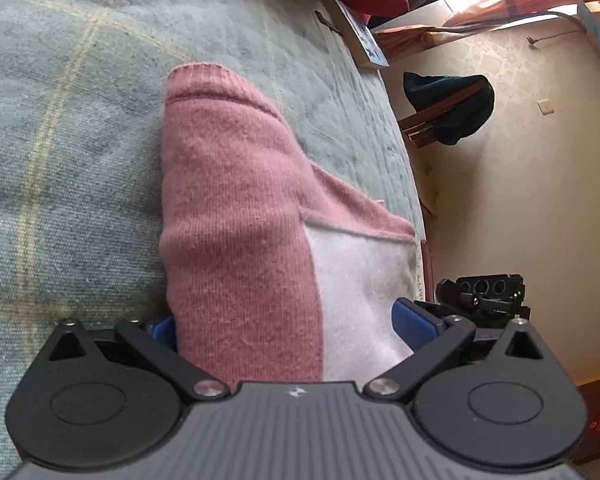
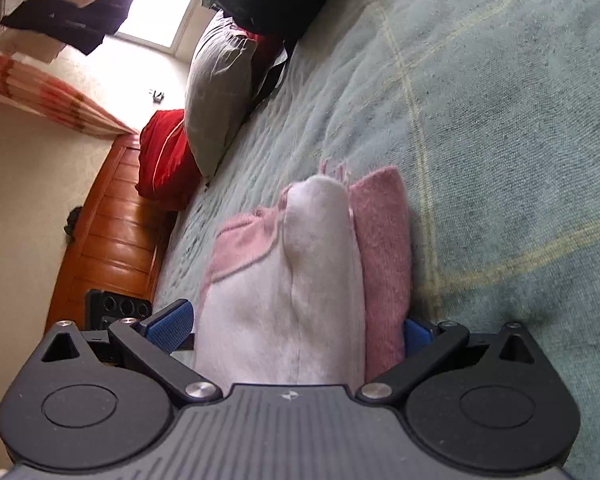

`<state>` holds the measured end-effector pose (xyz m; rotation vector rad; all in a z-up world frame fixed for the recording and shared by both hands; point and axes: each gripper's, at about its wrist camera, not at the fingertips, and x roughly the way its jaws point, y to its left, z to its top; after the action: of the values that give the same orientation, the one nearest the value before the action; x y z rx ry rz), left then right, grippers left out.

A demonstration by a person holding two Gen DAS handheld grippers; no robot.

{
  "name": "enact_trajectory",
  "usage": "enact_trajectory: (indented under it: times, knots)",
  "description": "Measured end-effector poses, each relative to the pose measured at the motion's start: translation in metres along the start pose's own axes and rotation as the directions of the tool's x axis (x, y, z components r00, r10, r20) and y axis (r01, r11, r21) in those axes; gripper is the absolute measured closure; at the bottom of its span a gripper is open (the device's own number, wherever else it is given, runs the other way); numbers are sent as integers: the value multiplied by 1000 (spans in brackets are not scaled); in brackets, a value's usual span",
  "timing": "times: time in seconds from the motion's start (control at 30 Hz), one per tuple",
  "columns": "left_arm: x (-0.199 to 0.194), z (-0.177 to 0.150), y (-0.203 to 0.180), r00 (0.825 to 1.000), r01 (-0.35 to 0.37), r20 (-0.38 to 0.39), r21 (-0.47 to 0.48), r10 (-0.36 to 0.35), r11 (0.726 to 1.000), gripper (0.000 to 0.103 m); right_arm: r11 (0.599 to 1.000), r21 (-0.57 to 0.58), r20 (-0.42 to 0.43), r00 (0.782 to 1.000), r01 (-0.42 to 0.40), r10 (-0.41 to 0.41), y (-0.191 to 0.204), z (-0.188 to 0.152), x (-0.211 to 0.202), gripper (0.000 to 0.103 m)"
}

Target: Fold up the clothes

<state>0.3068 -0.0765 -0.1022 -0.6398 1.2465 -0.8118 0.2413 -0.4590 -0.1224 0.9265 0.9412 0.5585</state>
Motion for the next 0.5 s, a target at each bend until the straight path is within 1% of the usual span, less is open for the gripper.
enact_trajectory:
  times: [0.1,0.17,0.23,0.3,0.33,0.4,0.5]
  knots:
    - [-3,-10,-4,1000,8,-9,27,-8,1000,2,1000,-1,-16,1000,3,-3,2,-8,-5,0]
    - [-9,-19,-3,999,30,-36,10,-30,999,2,1000,1,-44,999,7,-7,4,-18,-11,0]
    - [-14,-27,-1,997,64,-52,-4,-64,998,1,1000,17,-75,997,-12,13,3,-31,-17,0]
    - [-15,-28,2,995,78,-63,13,-77,997,1,1000,9,-81,996,-25,26,2,-40,-21,0]
    - [-12,-27,5,995,81,-60,5,-80,997,1,999,7,-83,996,-33,33,1,-44,-23,0]
    - [-5,-20,5,995,77,-61,-18,-78,997,1,998,17,-74,996,-55,56,-2,-38,-18,0]
    - [7,-5,0,996,67,-62,-15,-67,998,2,996,34,-57,995,-79,81,-6,-29,-10,0]
